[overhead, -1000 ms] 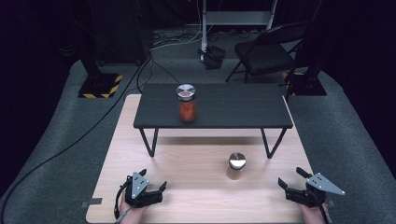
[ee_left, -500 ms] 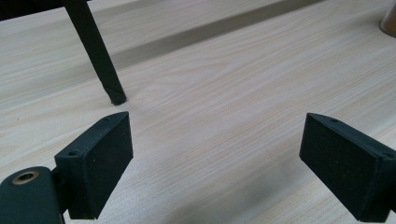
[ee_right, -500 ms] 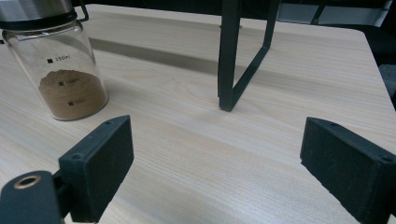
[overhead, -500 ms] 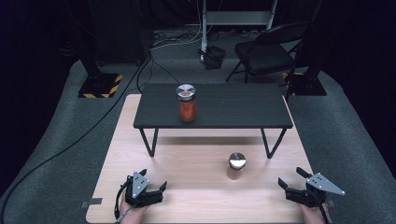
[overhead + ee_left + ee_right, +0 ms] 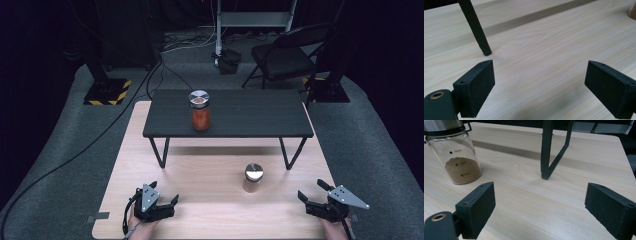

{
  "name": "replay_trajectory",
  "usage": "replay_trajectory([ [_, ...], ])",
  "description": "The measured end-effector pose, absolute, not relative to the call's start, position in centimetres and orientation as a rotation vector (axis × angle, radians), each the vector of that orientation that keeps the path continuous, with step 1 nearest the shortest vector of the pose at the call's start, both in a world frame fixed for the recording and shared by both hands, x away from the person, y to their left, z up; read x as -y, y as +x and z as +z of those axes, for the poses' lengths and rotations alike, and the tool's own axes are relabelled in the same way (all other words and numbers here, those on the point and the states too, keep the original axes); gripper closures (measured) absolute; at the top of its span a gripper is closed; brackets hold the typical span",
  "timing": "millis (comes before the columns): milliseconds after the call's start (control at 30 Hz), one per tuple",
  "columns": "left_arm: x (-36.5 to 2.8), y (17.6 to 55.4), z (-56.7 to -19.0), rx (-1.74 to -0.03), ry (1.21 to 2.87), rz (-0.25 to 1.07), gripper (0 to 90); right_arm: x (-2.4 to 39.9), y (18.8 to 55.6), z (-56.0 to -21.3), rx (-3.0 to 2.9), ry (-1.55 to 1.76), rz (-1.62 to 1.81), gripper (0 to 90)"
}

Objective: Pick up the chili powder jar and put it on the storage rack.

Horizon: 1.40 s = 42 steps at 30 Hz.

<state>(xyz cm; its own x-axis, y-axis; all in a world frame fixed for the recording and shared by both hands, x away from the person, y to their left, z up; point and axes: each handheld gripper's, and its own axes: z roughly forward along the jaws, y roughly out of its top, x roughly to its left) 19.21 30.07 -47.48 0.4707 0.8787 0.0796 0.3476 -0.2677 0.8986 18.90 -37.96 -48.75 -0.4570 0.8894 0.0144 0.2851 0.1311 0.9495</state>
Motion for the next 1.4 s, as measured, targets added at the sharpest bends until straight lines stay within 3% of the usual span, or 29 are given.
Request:
replay_trajectory([
  [1400, -29.97, 19.1, -47.51, -1.047, 1.822, 0.757, 9.1, 37.94, 18.94, -48.72, -1.834, 1.127, 1.333, 9.0],
])
